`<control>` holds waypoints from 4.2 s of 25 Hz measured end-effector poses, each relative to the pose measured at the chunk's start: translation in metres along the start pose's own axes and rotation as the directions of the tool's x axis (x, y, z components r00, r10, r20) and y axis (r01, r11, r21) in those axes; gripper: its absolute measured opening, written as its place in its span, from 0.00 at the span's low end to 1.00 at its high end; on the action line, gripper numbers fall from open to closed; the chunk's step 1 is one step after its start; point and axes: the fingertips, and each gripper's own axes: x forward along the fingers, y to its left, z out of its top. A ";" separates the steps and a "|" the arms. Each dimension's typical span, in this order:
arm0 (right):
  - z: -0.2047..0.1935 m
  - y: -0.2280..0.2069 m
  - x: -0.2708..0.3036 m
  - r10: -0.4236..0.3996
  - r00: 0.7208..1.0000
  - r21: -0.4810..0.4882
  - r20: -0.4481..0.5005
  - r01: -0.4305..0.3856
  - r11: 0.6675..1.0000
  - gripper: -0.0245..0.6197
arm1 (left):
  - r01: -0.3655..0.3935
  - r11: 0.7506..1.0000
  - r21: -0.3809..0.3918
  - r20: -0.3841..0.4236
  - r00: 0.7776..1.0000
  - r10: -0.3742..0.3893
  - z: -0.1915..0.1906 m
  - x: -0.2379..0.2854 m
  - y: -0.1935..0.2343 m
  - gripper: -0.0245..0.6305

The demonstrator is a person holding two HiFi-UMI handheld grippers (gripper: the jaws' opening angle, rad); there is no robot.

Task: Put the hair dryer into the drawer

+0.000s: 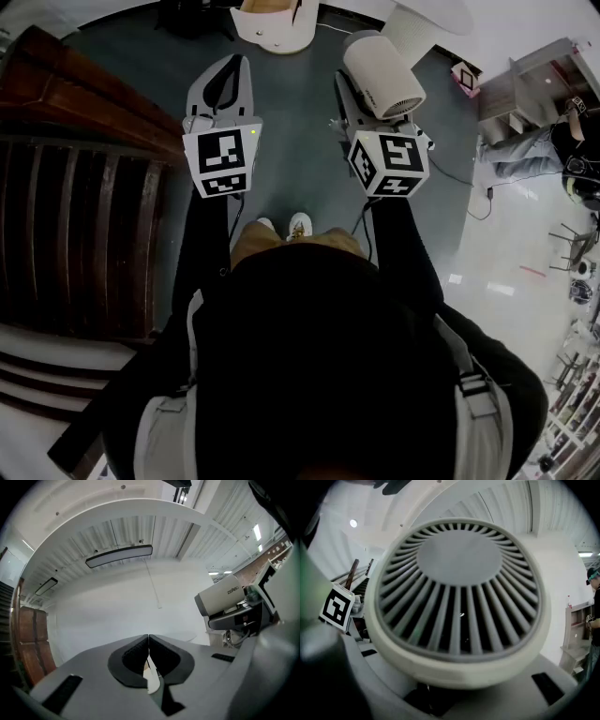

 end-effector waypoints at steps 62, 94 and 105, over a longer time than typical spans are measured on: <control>-0.006 -0.003 0.304 -0.080 0.994 0.018 -0.073 0.082 0.996 0.36 | 0.164 0.983 0.079 0.015 0.986 -0.166 -0.056 0.257 0.171 0.06; -0.043 -0.018 0.452 0.001 0.990 0.019 -0.139 0.002 1.000 0.36 | 0.141 0.990 0.023 -0.010 0.990 -0.140 -0.105 0.369 0.233 0.06; -0.068 -0.050 0.536 0.095 0.975 0.035 -0.201 -0.090 0.995 0.36 | 0.114 0.994 -0.006 -0.042 0.993 -0.114 -0.131 0.438 0.238 0.06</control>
